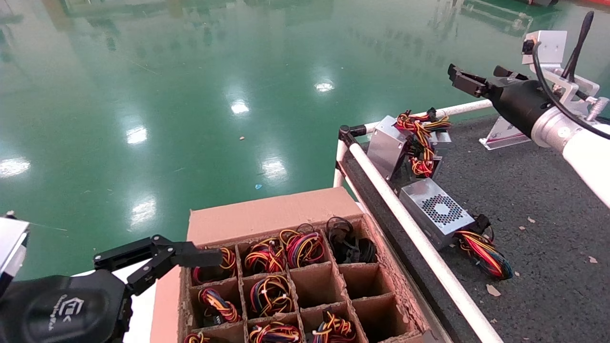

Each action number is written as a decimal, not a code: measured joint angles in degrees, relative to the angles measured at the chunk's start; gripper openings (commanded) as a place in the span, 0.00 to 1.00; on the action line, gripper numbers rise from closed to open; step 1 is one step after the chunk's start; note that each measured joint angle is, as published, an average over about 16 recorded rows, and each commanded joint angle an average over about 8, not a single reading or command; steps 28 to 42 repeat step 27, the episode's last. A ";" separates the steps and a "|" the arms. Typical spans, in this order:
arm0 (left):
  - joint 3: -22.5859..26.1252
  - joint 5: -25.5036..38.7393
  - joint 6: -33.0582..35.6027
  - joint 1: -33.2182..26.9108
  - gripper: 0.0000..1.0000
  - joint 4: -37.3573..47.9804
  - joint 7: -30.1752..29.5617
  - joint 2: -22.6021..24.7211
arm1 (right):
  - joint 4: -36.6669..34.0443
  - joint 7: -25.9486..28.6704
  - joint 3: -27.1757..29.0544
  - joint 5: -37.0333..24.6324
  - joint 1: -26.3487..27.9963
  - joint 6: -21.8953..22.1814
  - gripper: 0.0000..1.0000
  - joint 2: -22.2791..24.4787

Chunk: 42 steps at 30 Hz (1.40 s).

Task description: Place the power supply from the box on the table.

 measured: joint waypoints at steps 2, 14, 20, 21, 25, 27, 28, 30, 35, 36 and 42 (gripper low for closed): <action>0.00 0.00 0.00 0.00 1.00 0.00 0.00 0.00 | -0.01 0.01 0.01 0.01 -0.01 -0.01 1.00 0.00; 0.00 0.01 0.00 0.00 1.00 0.00 0.00 0.00 | -0.02 0.03 0.05 0.05 -0.05 -0.05 1.00 -0.01; 0.00 0.01 0.00 0.00 1.00 0.00 0.00 0.00 | -0.02 0.03 0.06 0.07 -0.07 -0.06 1.00 -0.01; 0.00 0.01 0.00 0.00 1.00 0.00 0.00 0.00 | -0.02 0.03 0.06 0.07 -0.07 -0.06 1.00 -0.01; 0.00 0.01 0.00 0.00 1.00 0.00 0.00 0.00 | -0.02 0.03 0.06 0.08 -0.08 -0.06 1.00 -0.01; 0.00 0.01 0.00 0.00 1.00 0.00 0.00 0.00 | -0.02 0.03 0.06 0.08 -0.08 -0.06 1.00 -0.01; 0.00 0.01 0.00 0.00 1.00 0.00 0.00 0.00 | -0.02 0.03 0.06 0.08 -0.08 -0.06 1.00 -0.01; 0.00 0.01 0.00 0.00 1.00 0.00 0.00 0.00 | -0.02 0.03 0.06 0.08 -0.08 -0.06 1.00 -0.01; 0.00 0.01 0.00 0.00 1.00 0.00 0.00 0.00 | -0.02 0.03 0.06 0.08 -0.08 -0.06 1.00 -0.01; 0.00 0.01 0.00 0.00 1.00 0.00 0.00 0.00 | -0.02 0.03 0.06 0.08 -0.08 -0.06 1.00 -0.01; 0.00 0.01 0.00 0.00 1.00 0.00 0.00 0.00 | -0.02 0.03 0.06 0.08 -0.08 -0.06 1.00 -0.01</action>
